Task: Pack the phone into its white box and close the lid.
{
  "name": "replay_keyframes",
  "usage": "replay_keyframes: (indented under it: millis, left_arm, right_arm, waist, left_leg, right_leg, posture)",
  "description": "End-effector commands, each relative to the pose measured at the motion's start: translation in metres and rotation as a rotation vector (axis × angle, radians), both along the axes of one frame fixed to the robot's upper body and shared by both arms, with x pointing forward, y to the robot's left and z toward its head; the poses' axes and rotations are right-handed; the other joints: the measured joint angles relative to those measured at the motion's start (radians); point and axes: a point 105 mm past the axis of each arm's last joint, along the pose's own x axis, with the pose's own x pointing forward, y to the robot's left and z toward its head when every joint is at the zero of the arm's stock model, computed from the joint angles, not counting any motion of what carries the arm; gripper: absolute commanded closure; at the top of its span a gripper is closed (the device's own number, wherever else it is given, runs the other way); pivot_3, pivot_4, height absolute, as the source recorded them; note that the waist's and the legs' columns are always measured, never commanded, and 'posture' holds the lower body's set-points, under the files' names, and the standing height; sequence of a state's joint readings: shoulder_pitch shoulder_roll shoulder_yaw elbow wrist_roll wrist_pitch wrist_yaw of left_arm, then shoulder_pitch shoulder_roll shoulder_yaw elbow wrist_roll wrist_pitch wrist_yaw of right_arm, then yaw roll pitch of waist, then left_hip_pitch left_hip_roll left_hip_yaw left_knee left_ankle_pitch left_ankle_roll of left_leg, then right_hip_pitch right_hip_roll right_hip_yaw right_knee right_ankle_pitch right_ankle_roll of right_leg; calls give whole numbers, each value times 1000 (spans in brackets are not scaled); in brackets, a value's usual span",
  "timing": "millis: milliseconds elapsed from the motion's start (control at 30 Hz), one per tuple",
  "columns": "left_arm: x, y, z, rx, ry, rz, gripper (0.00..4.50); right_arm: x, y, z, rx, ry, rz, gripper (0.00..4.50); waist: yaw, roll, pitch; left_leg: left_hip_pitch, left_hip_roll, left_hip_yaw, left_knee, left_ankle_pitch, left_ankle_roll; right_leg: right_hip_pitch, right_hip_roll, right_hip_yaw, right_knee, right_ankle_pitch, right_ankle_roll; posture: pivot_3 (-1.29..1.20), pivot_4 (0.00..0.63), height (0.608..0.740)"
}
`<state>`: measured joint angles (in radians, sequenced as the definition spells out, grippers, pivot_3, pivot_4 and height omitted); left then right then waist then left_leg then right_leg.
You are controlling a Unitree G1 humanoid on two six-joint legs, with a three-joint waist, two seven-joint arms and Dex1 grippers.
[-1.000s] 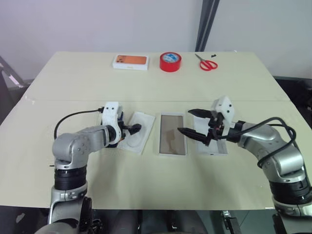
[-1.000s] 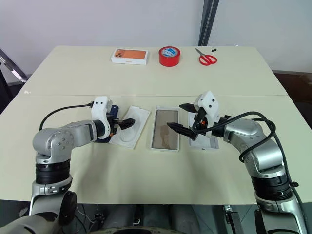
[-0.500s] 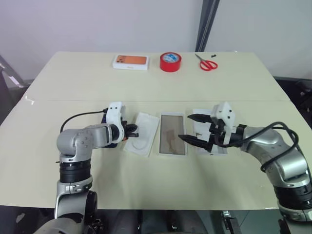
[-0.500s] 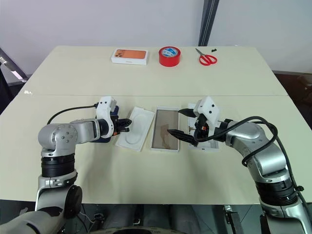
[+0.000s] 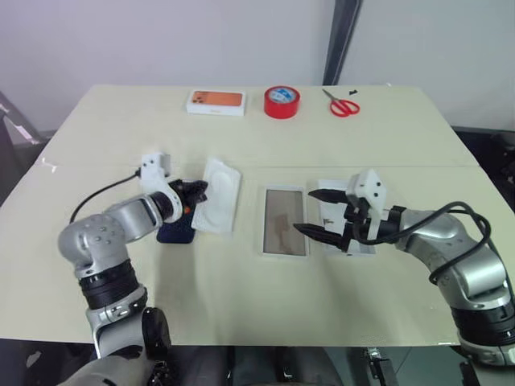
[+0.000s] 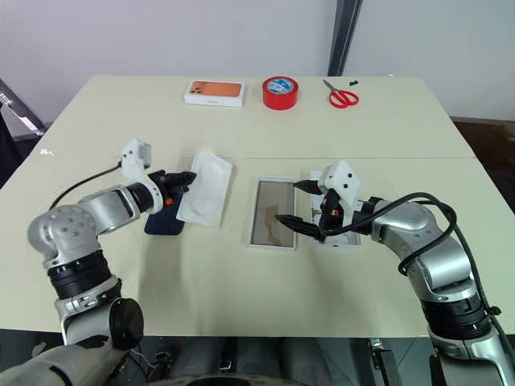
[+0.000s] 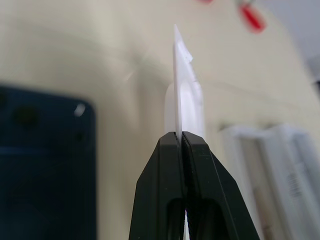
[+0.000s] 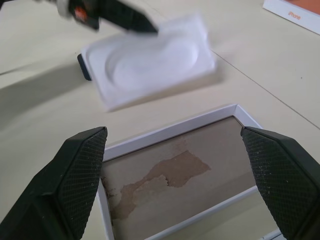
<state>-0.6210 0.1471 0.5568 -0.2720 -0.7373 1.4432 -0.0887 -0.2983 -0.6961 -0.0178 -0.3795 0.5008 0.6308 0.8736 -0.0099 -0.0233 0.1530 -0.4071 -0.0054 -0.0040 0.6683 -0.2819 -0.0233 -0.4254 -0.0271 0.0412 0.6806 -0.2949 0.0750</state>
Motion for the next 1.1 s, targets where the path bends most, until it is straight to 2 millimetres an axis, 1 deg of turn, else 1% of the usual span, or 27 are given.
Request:
replay_keyframes:
  millis: [33,167,233,433,600,700,833,867,933,967,1000,1033,1100]
  left_arm:
    - [-4,-27,17,-81,-49,-70,4455]
    - [-5,-61,14,-109,-18,-114,4455]
    - [-6,-73,10,-136,6,-121,4455]
    - [-11,-97,-9,-158,104,-155,4455]
    - [-11,-110,-26,-155,176,-163,4455]
    - [-13,-118,-31,-174,198,-185,4455]
    - [-16,-125,-31,-194,202,-229,4455]
    - [-17,-126,-31,-195,201,-239,3860]
    - [-18,-127,-30,-199,197,-253,3110]
    - [-18,-126,-30,-202,196,-255,2565]
    - [-18,-124,-30,-202,193,-258,2124]
    - [-18,-122,-29,-202,189,-259,1548]
    - [-18,-118,-28,-210,181,-263,608]
  right_arm:
    - [5,-7,15,-8,-68,-10,0]
    - [9,-11,17,-19,-76,-16,0]
    - [9,-12,17,-21,-78,-17,0]
    - [6,-14,17,-25,-76,-22,0]
    - [6,-13,17,-25,-76,-24,0]
    - [6,-12,17,-24,-76,-22,0]
    - [7,-10,17,-22,-75,-20,0]
    - [7,-10,17,-21,-75,-19,0]
    - [7,-8,17,-19,-74,-17,0]
    - [7,-8,17,-18,-74,-16,0]
    - [7,-7,16,-17,-74,-15,0]
    - [6,-6,16,-16,-73,-14,0]
    - [6,-5,16,-16,-72,-12,0]
  waist:
    - [4,0,0]
    - [0,-1,0]
    - [-4,-1,0]
    - [-4,-1,0]
    - [0,-1,0]
    - [-1,-1,0]
    - [-1,-1,0]
    - [-1,-1,0]
    - [-1,-1,0]
    - [-1,-1,0]
    - [-1,-1,0]
    - [-1,-1,0]
    - [-2,-1,0]
  left_leg:
    - [0,0,0,0,0,0]
    - [0,0,0,0,0,0]
    - [0,0,0,0,0,0]
    - [0,0,0,0,0,0]
    - [0,0,0,0,0,0]
    - [0,0,0,0,0,0]
    - [0,0,0,0,0,0]
    - [0,0,0,0,0,0]
    - [0,0,0,0,0,0]
    - [0,0,0,0,0,0]
    - [0,0,0,0,0,0]
    - [0,0,0,0,0,0]
    - [0,0,0,0,0,0]
  right_leg:
    - [0,0,0,0,0,0]
    - [0,0,0,0,0,0]
    - [0,0,0,0,0,0]
    - [0,1,1,1,0,0]
    - [0,1,1,0,0,0]
    - [0,1,1,0,0,0]
    - [0,1,1,0,0,0]
    - [0,1,1,0,0,0]
    - [0,1,1,0,0,0]
    - [0,1,1,0,0,0]
    - [0,1,1,0,0,0]
    - [0,1,1,0,0,0]
    - [0,1,1,0,0,0]
  posture:
    - [0,150,733]
    - [0,150,733]
    - [0,150,733]
    - [0,150,733]
    - [0,150,733]
    - [0,150,733]
    - [0,150,733]
    - [0,150,733]
    - [0,150,733]
    - [0,150,733]
    - [0,150,733]
    - [0,150,733]
    - [0,150,733]
